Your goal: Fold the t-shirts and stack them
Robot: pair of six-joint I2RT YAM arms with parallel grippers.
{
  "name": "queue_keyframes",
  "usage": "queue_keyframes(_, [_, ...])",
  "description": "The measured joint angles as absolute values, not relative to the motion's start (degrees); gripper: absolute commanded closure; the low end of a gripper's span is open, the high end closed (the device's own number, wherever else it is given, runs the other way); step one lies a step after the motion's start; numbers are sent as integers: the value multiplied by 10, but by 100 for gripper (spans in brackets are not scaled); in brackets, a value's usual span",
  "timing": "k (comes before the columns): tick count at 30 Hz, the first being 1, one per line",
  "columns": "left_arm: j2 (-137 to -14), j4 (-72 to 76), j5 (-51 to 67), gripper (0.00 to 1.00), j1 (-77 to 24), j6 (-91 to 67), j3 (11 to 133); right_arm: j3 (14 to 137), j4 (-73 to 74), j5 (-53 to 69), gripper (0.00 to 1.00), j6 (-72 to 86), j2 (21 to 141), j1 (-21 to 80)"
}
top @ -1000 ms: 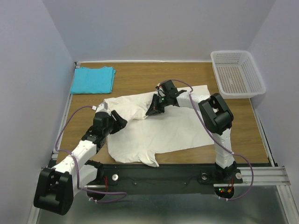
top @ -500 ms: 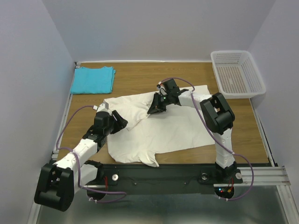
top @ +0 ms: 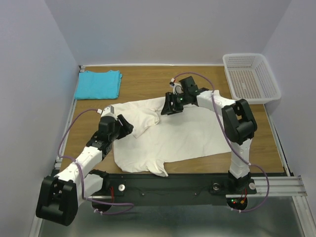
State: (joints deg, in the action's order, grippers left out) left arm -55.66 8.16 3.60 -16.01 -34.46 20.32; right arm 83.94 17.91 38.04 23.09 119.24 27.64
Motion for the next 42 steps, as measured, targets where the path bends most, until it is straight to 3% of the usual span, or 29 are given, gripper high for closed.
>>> queue_keyframes(4, [-558,86,32,37,-160,-343,222,840,196,396,39,133,1129,237])
queue_keyframes(8, [-594,107,57,39,-157,-345,227,840,192,446,52,83,1087,203])
queue_keyframes(16, [-612,135,107,44,-157,-349,227,881,198,520,70,84,1188,242])
queue_keyframes(30, [-755,217,183,53,-157,-345,229,1032,200,582,82,162,1324,275])
queue_keyframes(42, [-778,223,195,53,-156,-330,234,1002,197,538,86,178,1358,275])
